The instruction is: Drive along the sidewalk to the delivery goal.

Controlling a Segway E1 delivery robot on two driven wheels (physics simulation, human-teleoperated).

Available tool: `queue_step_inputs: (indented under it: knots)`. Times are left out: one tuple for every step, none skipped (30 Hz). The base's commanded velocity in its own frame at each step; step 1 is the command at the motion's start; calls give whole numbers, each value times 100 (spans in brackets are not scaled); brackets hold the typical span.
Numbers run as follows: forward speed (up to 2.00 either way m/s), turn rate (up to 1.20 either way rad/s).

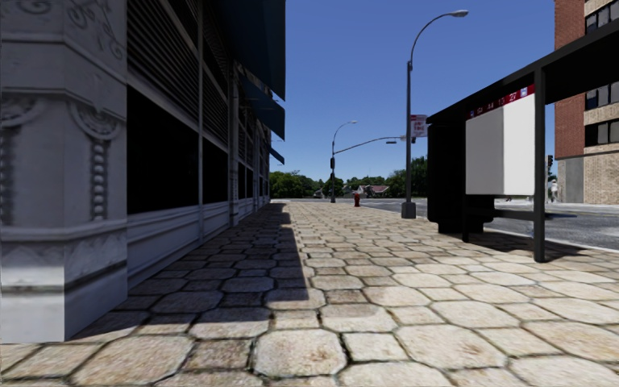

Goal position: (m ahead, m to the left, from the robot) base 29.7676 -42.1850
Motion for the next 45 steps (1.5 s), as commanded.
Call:
queue_step_inputs:
  knots:
    - [200,0]
    - [200,0]
    - [200,0]
    - [200,0]
    - [200,0]
    - [200,0]
    - [200,0]
    - [200,0]
    - [200,0]
    - [200,0]
    - [200,0]
    - [200,0]
    - [200,0]
    - [200,0]
    - [200,0]
    - [200,0]
    - [200,0]
    - [200,0]
    - [200,0]
    - [200,0]
    - [200,0]
    - [200,0]
    - [200,0]
    - [200,0]
    - [200,0]
    - [200,0]
    - [200,0]
    - [200,0]
    - [200,0]
    - [200,0]
    - [200,0]
    - [200,0]
    - [200,0]
    - [200,0]
    - [200,0]
    - [200,0]
    - [200,0]
    - [200,0]
    - [200,0]
    - [200,0]
    - [200,0]
    - [200,0]
    - [200,0]
    - [200,0]
    - [200,0]
